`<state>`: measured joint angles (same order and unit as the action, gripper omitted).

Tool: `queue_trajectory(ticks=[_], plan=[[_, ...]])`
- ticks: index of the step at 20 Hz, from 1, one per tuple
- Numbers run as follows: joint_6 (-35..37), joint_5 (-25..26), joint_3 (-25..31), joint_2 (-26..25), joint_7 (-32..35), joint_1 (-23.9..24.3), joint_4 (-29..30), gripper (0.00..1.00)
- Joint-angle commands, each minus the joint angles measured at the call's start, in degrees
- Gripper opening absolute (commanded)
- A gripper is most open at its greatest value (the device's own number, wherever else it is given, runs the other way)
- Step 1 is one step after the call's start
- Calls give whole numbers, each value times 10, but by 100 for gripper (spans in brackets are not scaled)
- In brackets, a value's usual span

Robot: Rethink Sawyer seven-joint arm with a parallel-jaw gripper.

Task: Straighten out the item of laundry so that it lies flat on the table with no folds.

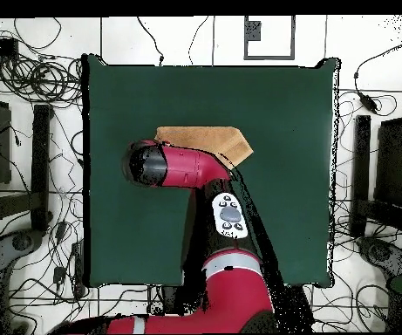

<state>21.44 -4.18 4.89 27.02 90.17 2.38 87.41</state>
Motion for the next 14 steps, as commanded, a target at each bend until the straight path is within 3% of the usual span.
queue_trajectory(ticks=[1,14], plan=[[59,39,-14,-36,39,-2,-16,100],[51,68,-41,-41,31,2,-17,100]])
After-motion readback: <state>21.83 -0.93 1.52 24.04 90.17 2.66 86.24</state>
